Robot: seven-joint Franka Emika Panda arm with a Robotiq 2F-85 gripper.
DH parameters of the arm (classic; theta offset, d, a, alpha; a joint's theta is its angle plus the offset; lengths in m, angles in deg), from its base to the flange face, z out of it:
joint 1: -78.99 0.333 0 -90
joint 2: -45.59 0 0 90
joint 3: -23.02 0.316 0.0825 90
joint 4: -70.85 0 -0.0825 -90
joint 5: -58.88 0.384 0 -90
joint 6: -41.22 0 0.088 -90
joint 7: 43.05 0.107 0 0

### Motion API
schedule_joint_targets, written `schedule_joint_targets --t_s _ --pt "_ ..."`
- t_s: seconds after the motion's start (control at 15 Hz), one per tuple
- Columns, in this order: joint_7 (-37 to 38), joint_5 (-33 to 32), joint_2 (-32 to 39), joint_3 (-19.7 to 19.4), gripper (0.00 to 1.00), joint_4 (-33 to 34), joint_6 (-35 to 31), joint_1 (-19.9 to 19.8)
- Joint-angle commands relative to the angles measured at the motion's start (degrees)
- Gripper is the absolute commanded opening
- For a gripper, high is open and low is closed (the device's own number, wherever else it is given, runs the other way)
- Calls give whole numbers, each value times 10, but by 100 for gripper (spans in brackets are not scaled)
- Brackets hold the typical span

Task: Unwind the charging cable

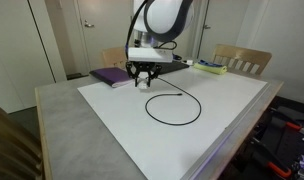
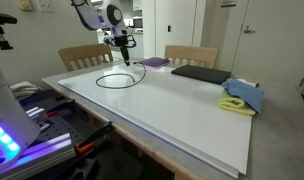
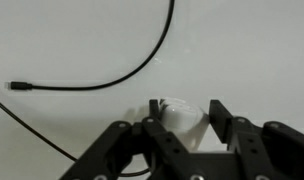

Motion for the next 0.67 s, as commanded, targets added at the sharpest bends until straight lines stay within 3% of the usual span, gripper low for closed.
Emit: schedule_joint_targets --t_s 0.0,0.2,0.4,0.47,0.53,0.6 --pt "41 -23 5 -8 28 8 20 1" --pt "157 -59 13 -53 28 10 43 17" --pt "226 -53 -2 -54 28 -14 56 -14" --pt "204 -68 5 -37 28 -2 44 -18" --pt "208 -71 5 -37 53 -3 45 -24" --pt "207 -73 6 -34 53 -3 44 -28"
